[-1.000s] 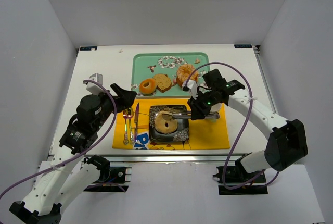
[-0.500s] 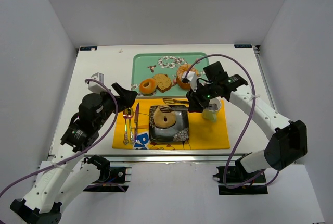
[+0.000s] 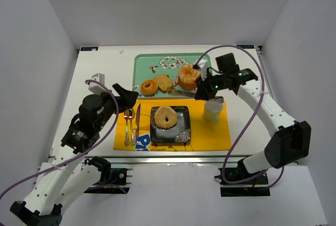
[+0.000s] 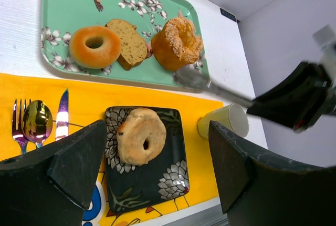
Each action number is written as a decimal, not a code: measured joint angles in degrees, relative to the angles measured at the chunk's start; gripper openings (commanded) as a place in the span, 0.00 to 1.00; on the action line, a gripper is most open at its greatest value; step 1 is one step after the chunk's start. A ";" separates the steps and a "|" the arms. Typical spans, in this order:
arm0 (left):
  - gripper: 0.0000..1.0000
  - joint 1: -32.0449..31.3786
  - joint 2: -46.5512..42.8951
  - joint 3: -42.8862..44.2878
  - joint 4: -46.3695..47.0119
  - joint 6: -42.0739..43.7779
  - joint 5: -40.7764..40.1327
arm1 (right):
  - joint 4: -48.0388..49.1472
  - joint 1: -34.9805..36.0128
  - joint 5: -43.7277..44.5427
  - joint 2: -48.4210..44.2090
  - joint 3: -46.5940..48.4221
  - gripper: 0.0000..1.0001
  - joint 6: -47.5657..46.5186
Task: Place the bread
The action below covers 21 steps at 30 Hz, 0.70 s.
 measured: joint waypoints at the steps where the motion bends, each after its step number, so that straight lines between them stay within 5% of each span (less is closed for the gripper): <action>1: 0.88 0.00 0.00 -0.02 0.20 0.00 0.02 | 0.59 -1.62 -0.48 0.39 1.05 0.20 0.94; 10: 0.88 0.00 -0.02 -0.20 1.42 0.07 0.11 | 9.79 -25.86 1.99 4.96 6.34 0.14 9.64; 16: 0.88 0.00 0.04 -1.68 2.78 0.07 0.85 | 21.79 -39.10 12.24 4.70 -9.75 0.17 10.73; 21: 0.88 0.00 1.03 -1.86 3.39 0.26 1.77 | 26.38 -40.44 16.59 4.70 -21.92 0.31 11.06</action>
